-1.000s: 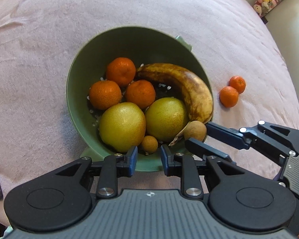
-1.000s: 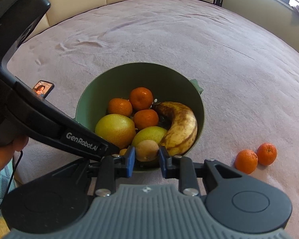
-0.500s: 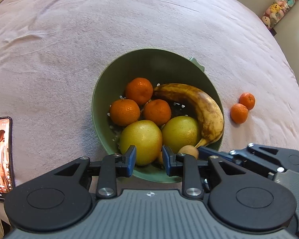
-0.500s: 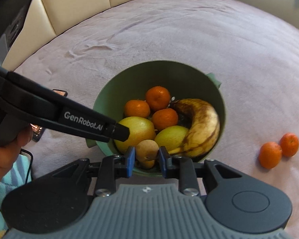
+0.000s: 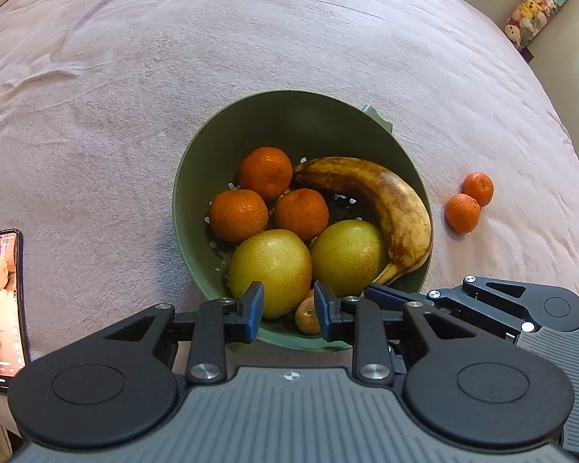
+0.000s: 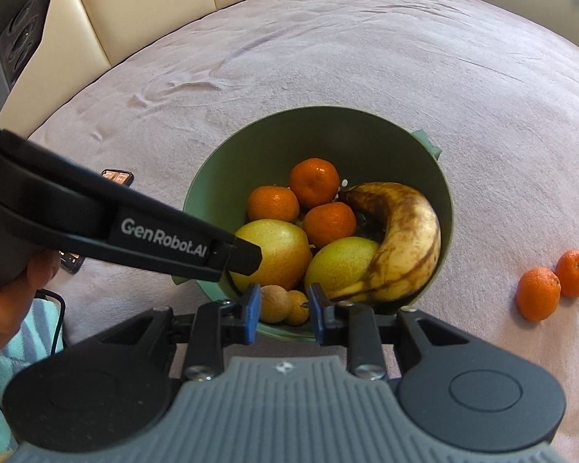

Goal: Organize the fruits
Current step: 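Lower the small brown fruits into the colander and open both tools, then move both tools toward the two remaining mandarins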

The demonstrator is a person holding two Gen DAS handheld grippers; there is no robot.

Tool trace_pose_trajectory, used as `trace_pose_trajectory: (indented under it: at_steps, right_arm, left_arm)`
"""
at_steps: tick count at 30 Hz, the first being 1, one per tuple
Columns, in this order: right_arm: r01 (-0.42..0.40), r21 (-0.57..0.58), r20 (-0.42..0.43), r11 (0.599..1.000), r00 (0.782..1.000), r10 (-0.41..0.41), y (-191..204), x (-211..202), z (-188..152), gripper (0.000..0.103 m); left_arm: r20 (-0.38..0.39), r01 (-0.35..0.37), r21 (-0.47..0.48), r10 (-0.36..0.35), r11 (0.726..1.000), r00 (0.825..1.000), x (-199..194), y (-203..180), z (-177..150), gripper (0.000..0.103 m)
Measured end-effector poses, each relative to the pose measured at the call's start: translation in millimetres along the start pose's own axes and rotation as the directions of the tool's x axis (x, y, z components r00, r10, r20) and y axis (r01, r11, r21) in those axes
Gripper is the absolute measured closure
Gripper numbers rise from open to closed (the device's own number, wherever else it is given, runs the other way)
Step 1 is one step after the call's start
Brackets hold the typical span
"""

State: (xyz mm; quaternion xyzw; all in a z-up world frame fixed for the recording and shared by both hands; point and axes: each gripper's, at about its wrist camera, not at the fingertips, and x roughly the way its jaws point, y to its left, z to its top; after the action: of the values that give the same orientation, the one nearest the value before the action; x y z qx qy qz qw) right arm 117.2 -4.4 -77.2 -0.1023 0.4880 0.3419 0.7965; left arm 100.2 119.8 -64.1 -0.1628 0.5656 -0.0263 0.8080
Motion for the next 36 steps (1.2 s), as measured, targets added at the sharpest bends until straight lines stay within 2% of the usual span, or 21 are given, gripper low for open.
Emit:
trace_pose_trajectory:
  at_steps: [3,5,9,11,21,29,36]
  right_arm:
    - [0.000,0.001,0.002,1.000,1.000,0.000,0,-2,-1,0.078]
    - [0.001,0.002,0.009,1.000,1.000,-0.001,1,-5,-1,0.072]
    - [0.008,0.003,0.036,1.000,0.999,-0.008,1,-15,-1,0.070]
    - [0.016,0.008,0.050,1.000,0.999,-0.016,1,-21,0,0.064]
    - [0.091,0.099,0.113,0.991,0.988,-0.102,-17,-51,-2,0.056]
    - [0.211,0.214,0.167,0.954,0.954,-0.248,-45,-85,-14,0.039]
    - [0.288,0.322,0.167,0.902,0.920,-0.354,-81,-107,-36,0.033]
  left_arm:
    - [0.005,-0.001,-0.002,0.001,1.000,1.000,-1,0,0,0.070]
    - [0.008,0.000,-0.001,0.000,1.000,1.000,-3,-1,0,0.070]
    - [0.013,0.003,0.006,-0.003,1.000,1.000,-6,-2,0,0.070]
    - [0.018,0.002,0.008,-0.002,1.000,1.000,-7,-3,0,0.070]
    - [0.088,0.013,0.038,-0.017,0.999,0.996,-26,-22,1,0.070]
    - [0.169,0.062,0.095,-0.077,0.994,0.983,-38,-52,-2,0.066]
    - [0.222,0.058,0.186,-0.099,0.981,0.970,-37,-85,-12,0.060]
